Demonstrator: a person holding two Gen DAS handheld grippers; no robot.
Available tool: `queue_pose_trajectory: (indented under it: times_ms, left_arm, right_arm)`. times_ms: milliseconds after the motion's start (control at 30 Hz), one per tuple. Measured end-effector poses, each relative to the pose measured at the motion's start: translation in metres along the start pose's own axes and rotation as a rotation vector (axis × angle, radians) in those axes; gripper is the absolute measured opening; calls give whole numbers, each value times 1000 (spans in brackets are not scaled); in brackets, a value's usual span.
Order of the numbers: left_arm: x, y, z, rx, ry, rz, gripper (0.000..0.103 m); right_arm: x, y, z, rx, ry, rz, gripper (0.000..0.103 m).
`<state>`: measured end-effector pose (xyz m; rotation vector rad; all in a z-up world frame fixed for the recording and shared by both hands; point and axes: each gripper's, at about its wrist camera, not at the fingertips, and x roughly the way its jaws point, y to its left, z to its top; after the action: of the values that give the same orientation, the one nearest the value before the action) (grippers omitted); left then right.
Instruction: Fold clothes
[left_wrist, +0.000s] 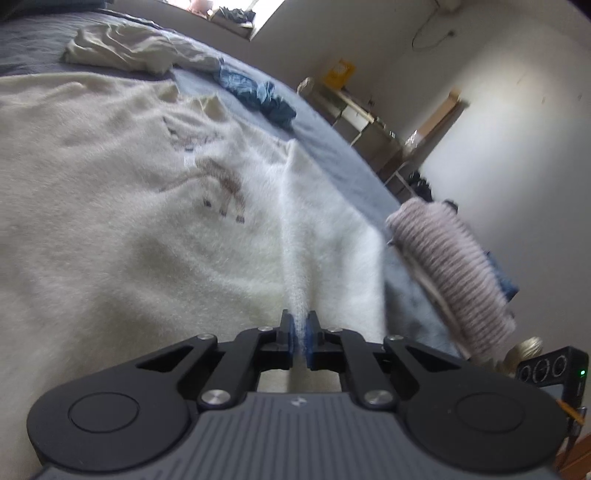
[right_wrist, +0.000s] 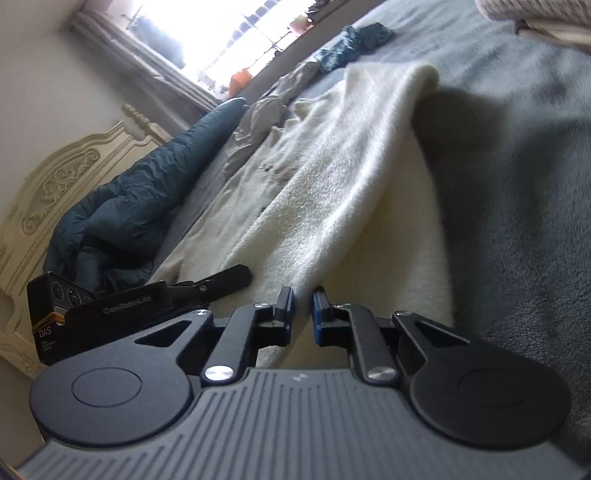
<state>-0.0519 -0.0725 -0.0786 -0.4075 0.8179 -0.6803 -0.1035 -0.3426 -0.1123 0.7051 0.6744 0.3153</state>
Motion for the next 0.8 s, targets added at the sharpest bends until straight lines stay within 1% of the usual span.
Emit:
queue_pose_trajectory:
  times_ms: [133, 267, 400, 567, 633, 733, 800]
  left_arm:
    - [-25, 1, -10, -15, -19, 1, 6]
    - [-36, 6, -25, -43, 1, 12, 6]
    - [-32, 1, -40, -49, 37, 5, 6]
    - [-24, -17, -51, -18, 56, -33, 6]
    - [-19, -26, -55, 17, 62, -26, 6]
    - [-9, -33, -62, 59, 85, -7, 6]
    - [-6, -35, -65, 64, 97, 3, 6]
  right_arm:
    - [-6, 18, -3, -65, 14, 20, 9]
    - [-14, 27, -11, -107, 34, 29, 9]
    - [-23, 24, -17, -120, 37, 2, 9]
    - [-46, 17, -17, -139, 5, -31, 9]
    - [-55, 13, -17, -142, -6, -43, 8]
    - [-57, 5, -19, -145, -3, -62, 8]
    - [-56, -2, -22, -146, 4, -76, 8]
